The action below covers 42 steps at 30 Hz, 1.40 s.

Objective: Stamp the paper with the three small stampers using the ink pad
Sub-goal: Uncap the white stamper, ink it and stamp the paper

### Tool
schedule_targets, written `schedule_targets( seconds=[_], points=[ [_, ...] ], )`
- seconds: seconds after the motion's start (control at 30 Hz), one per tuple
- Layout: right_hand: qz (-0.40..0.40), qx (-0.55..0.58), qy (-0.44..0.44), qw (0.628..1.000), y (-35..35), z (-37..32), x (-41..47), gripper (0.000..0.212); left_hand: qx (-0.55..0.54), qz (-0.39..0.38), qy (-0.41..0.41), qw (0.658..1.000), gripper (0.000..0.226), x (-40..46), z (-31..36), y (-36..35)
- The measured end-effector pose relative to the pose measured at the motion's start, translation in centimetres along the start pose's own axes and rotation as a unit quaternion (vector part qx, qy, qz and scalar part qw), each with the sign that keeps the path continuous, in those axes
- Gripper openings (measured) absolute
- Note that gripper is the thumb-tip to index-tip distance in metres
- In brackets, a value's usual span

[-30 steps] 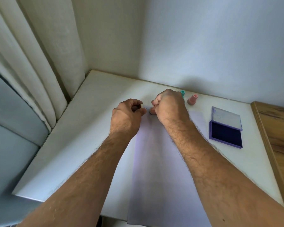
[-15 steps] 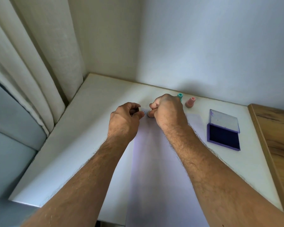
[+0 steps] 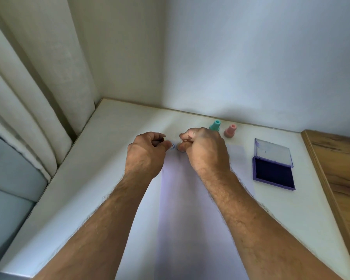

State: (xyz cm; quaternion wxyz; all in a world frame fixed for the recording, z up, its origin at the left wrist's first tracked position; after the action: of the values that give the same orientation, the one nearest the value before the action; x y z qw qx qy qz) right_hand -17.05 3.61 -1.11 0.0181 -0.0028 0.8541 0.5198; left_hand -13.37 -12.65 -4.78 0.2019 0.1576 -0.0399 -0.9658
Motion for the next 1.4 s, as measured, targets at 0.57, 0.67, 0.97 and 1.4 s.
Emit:
schedule_targets(
  seconds=[0.57,0.67,0.97,1.4],
  points=[
    [-0.039,0.449,-0.196,0.871,1.0,6.0,-6.0,0.016,-0.158,-0.131,-0.012,0.979,0.025,-1.5,1.3,-2.7],
    [-0.054,0.462,-0.196,0.863,0.7,5.9,-6.0,0.016,-0.136,-0.149,-0.016,0.979,0.028,-1.8,1.3,-2.9],
    [-0.079,0.490,-0.171,0.851,-0.6,6.0,-4.0,0.018,-0.140,-0.155,-0.051,0.977,0.034,-2.0,2.4,-4.0],
    [-0.075,0.500,-0.127,0.853,-0.2,5.9,-2.0,0.020,-0.128,-0.122,-0.085,0.980,0.034,-1.6,3.0,-4.7]
  ],
)
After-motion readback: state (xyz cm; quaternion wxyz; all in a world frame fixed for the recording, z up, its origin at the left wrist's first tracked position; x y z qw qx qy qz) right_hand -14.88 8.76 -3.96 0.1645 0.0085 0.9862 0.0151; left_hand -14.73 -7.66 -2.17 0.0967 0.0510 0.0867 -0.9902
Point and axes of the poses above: each hand's wrist, its own x-axis towards the middle knuckle, its own y-axis out of the back of the hand, z = x × y, the point moved 8 cm from there along x, towards the middle knuckle, and after that the axes turned 12 degrees about -x, right-handed, at the moved point
